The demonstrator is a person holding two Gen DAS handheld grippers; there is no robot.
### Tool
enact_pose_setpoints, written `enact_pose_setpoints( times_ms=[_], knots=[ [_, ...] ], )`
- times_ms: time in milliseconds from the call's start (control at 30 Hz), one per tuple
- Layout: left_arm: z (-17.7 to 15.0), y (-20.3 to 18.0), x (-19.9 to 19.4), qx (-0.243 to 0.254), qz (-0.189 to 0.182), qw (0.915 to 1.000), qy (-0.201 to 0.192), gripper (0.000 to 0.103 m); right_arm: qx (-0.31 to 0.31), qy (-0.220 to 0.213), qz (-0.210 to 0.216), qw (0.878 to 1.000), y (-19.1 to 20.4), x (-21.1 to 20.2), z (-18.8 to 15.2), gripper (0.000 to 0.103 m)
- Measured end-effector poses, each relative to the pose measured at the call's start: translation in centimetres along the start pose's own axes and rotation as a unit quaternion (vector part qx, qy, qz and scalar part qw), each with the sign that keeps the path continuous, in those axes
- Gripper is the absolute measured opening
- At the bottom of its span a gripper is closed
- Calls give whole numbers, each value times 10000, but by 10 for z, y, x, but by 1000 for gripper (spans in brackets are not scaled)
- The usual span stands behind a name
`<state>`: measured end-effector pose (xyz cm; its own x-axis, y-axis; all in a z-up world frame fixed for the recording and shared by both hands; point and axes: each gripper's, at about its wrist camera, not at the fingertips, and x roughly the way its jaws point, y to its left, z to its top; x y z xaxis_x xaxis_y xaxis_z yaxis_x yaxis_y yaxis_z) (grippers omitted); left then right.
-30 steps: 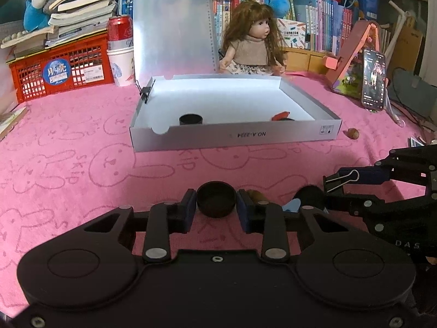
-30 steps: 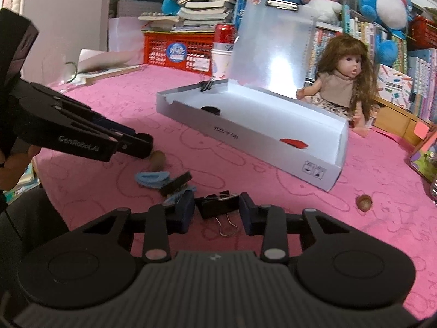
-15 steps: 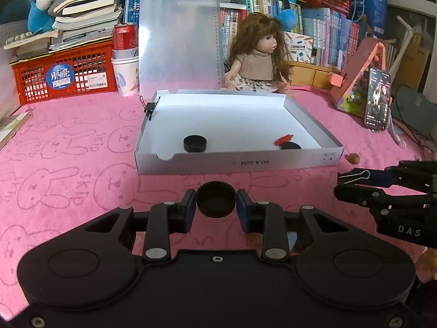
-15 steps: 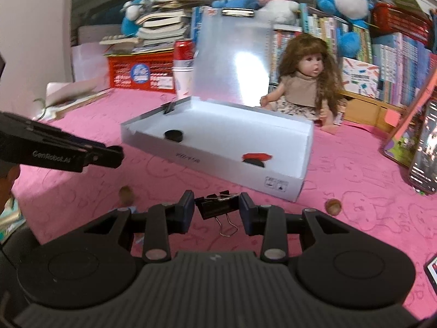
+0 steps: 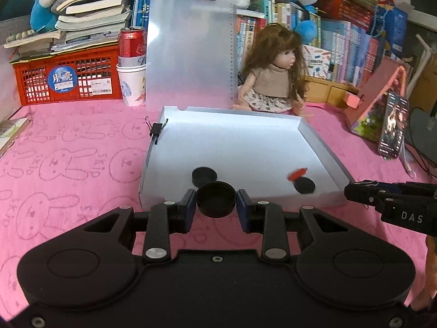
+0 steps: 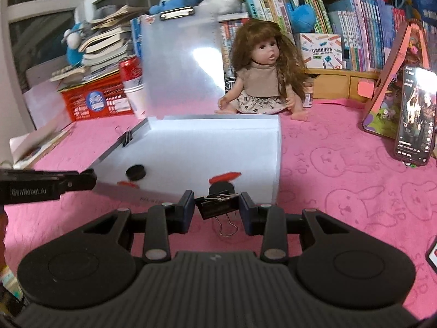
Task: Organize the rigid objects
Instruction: 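Carry the black cup and binder clip over the white box with both tools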
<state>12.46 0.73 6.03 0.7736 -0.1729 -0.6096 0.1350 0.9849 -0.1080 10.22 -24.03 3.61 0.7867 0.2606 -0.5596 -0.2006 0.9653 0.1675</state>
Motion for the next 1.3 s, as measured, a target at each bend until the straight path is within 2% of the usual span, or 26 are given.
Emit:
enact_pose_setpoints(
  times_ms=[367, 600, 800, 1100, 1300],
  knots=[
    [34, -4, 33, 46, 218, 9996, 147, 31, 843, 178, 0, 9963, -16, 35, 39, 41],
    [52, -4, 60, -70, 278, 9989, 376, 31, 1205, 395, 40, 9919, -26, 59, 55, 41],
    [63, -3, 86, -103, 390, 9978, 524, 31, 1302, 545, 15, 9900, -25, 79, 62, 41],
    [73, 2, 122, -237, 597, 9954, 711, 31, 1075, 679, -117, 9918, -10, 109, 70, 41],
    [72, 5, 139, -244, 577, 9953, 736, 31, 1047, 790, -193, 9912, -6, 126, 66, 42]
  ],
)
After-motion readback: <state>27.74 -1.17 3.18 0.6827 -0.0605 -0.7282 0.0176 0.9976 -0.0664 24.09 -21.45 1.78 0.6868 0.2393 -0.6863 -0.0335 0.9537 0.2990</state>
